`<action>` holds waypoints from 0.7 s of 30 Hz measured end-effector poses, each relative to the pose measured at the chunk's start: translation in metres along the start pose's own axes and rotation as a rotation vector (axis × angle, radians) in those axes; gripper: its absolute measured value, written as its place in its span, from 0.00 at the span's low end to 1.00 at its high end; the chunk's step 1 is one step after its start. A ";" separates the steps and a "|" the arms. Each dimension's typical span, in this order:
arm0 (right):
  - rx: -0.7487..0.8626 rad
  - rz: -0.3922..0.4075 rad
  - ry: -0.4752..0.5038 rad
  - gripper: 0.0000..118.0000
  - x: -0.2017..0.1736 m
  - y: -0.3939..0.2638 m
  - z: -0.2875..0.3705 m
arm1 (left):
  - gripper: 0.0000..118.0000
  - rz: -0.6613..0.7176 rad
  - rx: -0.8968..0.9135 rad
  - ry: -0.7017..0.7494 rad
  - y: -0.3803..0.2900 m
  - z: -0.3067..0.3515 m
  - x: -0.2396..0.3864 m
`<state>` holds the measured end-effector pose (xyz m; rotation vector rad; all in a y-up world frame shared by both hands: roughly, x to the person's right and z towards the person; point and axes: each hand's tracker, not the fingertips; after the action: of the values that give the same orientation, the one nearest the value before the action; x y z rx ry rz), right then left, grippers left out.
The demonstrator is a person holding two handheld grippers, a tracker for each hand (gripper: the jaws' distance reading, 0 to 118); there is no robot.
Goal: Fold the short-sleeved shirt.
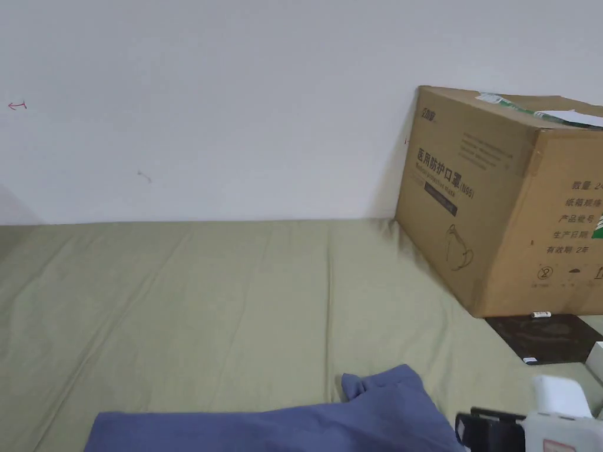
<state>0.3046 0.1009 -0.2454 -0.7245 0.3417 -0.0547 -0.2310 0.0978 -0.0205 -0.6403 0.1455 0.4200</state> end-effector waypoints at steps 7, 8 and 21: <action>0.199 -0.043 0.123 0.02 -0.066 0.009 0.021 | 0.10 -0.070 0.094 -0.109 0.023 -0.004 0.050; 0.226 -0.064 0.121 0.01 -0.070 0.006 0.021 | 0.00 -0.076 0.100 -0.084 0.023 -0.007 0.054; 0.142 -0.040 0.178 0.00 -0.063 0.000 -0.009 | 0.00 -0.010 -0.178 -0.018 0.116 -0.128 -0.021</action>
<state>0.2422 0.1056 -0.2334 -0.5866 0.4887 -0.1809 -0.2994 0.0973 -0.1807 -0.8119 0.0884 0.4319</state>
